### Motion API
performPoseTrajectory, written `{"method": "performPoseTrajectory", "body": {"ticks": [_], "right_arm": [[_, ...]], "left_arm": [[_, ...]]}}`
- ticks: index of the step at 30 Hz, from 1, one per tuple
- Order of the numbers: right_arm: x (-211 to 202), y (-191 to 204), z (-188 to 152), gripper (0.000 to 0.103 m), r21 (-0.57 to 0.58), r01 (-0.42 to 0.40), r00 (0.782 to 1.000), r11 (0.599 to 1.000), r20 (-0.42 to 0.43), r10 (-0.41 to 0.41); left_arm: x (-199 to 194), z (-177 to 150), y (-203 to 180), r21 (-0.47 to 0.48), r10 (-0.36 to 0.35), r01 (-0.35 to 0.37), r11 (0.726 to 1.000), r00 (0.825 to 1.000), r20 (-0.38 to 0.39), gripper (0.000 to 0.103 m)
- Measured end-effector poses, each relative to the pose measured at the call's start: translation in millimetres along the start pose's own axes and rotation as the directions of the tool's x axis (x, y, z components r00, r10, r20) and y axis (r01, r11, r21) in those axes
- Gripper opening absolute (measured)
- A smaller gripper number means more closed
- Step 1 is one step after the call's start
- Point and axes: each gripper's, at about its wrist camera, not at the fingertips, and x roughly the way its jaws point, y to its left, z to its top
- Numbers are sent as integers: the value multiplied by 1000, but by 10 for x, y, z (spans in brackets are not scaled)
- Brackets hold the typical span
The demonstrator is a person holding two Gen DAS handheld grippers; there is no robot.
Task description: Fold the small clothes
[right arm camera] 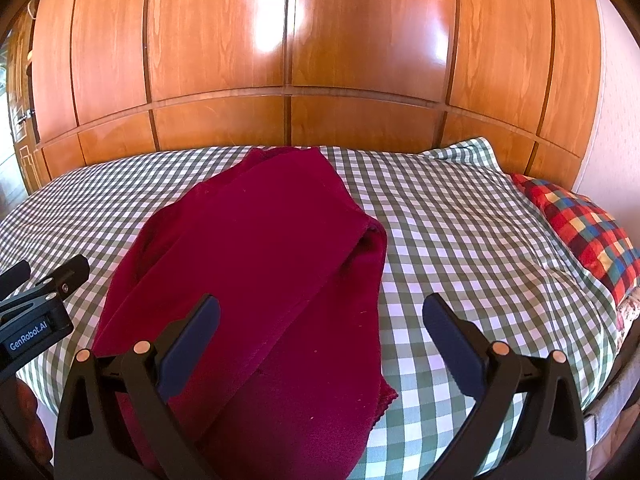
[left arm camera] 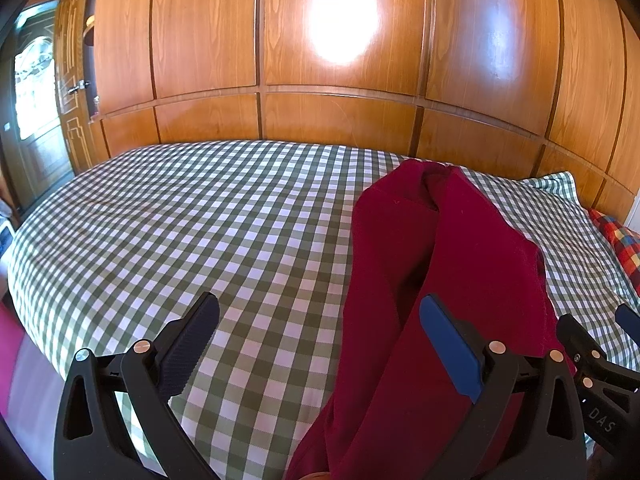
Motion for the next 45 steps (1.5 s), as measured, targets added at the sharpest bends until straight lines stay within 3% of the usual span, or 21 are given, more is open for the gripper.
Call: {"method": "performPoseTrajectory", "body": {"ticks": [16, 19, 22, 23, 25, 26, 28, 30, 33, 35, 37, 40, 41, 42, 45], "right_arm": [[59, 30, -42, 101, -11, -7, 1000, 1000, -28, 6], [72, 10, -39, 101, 4, -76, 996, 997, -47, 76], [86, -23, -52, 101, 46, -259, 961, 965, -88, 262], [123, -16, -69, 101, 69, -345, 927, 936, -128, 352], [219, -15, -130, 100, 151, -480, 839, 864, -210, 503], [248, -11, -163, 98, 172, -506, 812, 845, -236, 534], [333, -27, -230, 72, 214, -522, 774, 826, -287, 564], [414, -96, -277, 67, 271, -527, 742, 805, -315, 592], [410, -112, -279, 64, 311, -547, 711, 777, -318, 628], [448, -107, -266, 63, 318, -543, 705, 777, -329, 628], [493, -85, -227, 52, 327, -542, 701, 774, -332, 631], [520, -27, -160, 43, 306, -556, 698, 773, -332, 634], [501, -20, -168, 37, 296, -557, 701, 776, -334, 631], [495, 4, -145, 21, 276, -558, 707, 783, -336, 622], [394, -106, -20, 9, 240, -590, 710, 771, -301, 637]], "left_arm": [[15, -34, 134, -20, 12, -13, 1000, 1000, -14, 99], [20, -33, 150, -15, 16, -16, 1000, 1000, -13, 100], [45, -31, 226, -15, -3, 3, 1000, 1000, -13, 99], [47, -39, 259, -22, -23, 22, 1000, 1000, -9, 99], [67, -50, 375, -49, -37, 36, 998, 999, -21, 99], [78, -47, 405, -55, -31, 29, 998, 999, -31, 99], [121, -57, 514, -62, -20, 16, 998, 998, -66, 99], [151, -71, 604, -74, -12, 6, 997, 996, -84, 99], [157, -93, 766, -113, -11, 1, 994, 996, -92, 99], [162, -91, 826, -120, -11, 0, 993, 996, -93, 99], [158, -88, 851, -119, -12, 1, 993, 996, -89, 99], [162, -99, 833, -107, -18, 8, 994, 996, -91, 99], [167, -106, 819, -103, -23, 13, 995, 995, -95, 99], [173, -113, 805, -99, -29, 19, 995, 995, -100, 99], [162, -135, 755, -74, -57, 50, 996, 993, -101, 99]]}}
